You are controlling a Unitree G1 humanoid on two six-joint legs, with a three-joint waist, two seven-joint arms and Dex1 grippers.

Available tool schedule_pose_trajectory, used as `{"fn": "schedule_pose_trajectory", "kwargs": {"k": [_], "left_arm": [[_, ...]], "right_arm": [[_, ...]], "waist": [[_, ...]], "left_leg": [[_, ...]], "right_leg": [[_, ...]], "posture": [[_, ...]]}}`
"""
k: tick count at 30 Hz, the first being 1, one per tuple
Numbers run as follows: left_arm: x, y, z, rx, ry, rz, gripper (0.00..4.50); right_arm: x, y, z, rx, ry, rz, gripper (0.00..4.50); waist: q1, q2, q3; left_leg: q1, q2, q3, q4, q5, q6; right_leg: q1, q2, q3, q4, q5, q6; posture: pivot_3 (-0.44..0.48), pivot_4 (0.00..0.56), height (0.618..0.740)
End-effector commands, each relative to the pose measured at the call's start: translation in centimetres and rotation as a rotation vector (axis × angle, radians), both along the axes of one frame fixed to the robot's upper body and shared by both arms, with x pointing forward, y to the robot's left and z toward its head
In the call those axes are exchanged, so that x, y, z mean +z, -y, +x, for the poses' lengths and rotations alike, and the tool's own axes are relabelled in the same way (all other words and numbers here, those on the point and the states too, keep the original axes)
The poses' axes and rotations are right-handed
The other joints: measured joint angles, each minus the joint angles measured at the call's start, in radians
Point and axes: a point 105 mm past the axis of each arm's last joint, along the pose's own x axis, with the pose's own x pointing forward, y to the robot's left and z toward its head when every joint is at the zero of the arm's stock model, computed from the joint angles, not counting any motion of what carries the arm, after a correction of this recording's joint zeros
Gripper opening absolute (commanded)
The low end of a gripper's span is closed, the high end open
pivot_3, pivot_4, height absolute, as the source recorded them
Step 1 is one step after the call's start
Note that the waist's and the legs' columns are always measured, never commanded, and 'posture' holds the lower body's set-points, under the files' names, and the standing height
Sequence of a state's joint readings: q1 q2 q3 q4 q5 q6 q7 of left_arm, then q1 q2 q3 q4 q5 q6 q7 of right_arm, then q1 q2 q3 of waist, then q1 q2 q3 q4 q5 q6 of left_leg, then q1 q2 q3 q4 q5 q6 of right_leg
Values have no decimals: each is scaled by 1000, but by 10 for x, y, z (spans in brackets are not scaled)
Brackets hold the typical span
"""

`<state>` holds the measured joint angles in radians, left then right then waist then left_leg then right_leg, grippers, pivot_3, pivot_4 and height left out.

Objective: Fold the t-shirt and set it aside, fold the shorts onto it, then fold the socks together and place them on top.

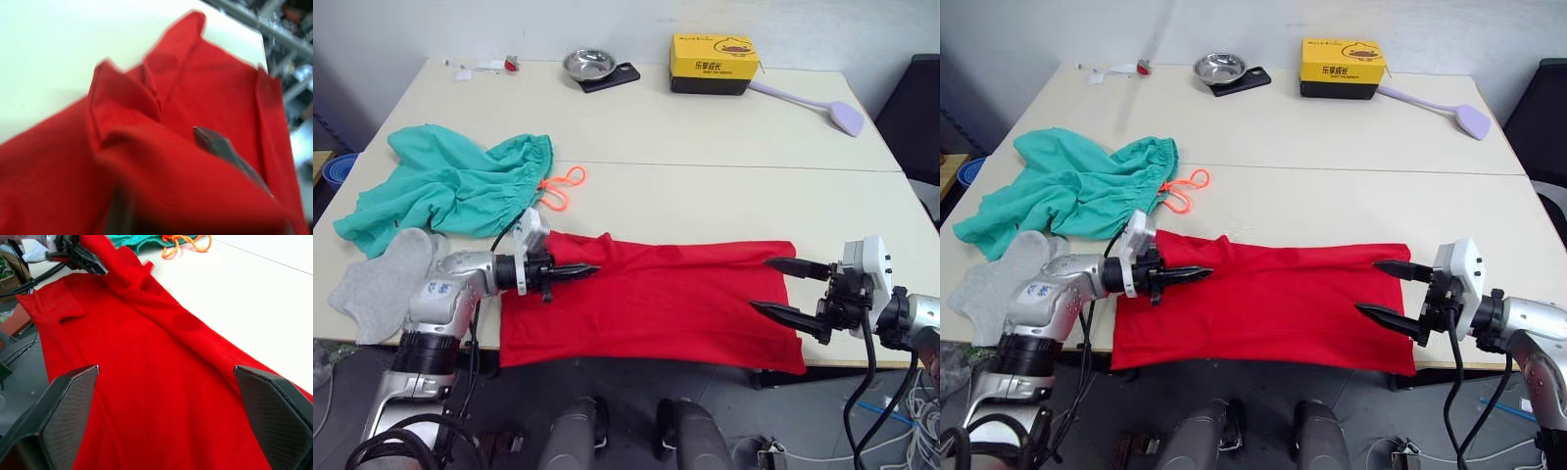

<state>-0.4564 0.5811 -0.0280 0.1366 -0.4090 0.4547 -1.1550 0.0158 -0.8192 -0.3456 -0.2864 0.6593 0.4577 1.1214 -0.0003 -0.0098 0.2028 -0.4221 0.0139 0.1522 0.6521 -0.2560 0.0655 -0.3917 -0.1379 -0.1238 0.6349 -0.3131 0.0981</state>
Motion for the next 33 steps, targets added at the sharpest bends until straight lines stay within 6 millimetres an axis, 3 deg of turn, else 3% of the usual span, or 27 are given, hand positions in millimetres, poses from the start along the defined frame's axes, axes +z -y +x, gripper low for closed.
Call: {"fn": "schedule_pose_trajectory", "kwargs": {"k": [1, 7, 12, 23, 29, 33], "left_arm": [[-8, -4, -5, -93, 195, 108, 16], [-31, -17, -8, -219, 461, 291, 16], [-36, -23, -7, -272, 558, 333, 16], [-7, -42, -10, -290, 598, 246, 16], [-5, -55, -22, -336, 562, 274, 16], [-14, -64, -21, -331, 509, 330, 16]], "right_arm": [[1, -5, -4, 29, 26, -2, 4500], [-10, 3, -5, 24, 25, -62, 4500], [-13, 9, -4, 11, 38, -88, 4500], [-9, 21, 5, -26, 54, -126, 4500], [-13, 27, 7, -37, 47, -128, 4500], [-21, 32, 9, -41, 42, -128, 4500]], "waist": [[0, 0, 0], [2, 0, 0], [0, 1, 0], [-4, 1, -1], [-3, 1, -1], [-3, 1, -1]], "left_leg": [[0, 0, 0, 0, 0, 0], [0, 0, 0, -1, -3, -4], [0, 0, 0, -1, -4, -4], [0, 0, 0, -1, -1, 0], [0, 0, 0, -1, -1, 1], [0, 0, 0, -1, -1, 1]], "right_leg": [[0, 0, 0, 0, 0, 0], [0, -2, 0, -2, 0, 0], [0, -2, -1, -3, 0, 0], [0, -2, -2, -2, 0, 0], [1, -2, -3, -3, 0, 0], [1, -2, -3, -3, 0, 0]], "posture": [[0, 150, 740], [0, 150, 740], [0, 150, 740], [0, 150, 740], [0, 150, 740], [0, 150, 740]]}}
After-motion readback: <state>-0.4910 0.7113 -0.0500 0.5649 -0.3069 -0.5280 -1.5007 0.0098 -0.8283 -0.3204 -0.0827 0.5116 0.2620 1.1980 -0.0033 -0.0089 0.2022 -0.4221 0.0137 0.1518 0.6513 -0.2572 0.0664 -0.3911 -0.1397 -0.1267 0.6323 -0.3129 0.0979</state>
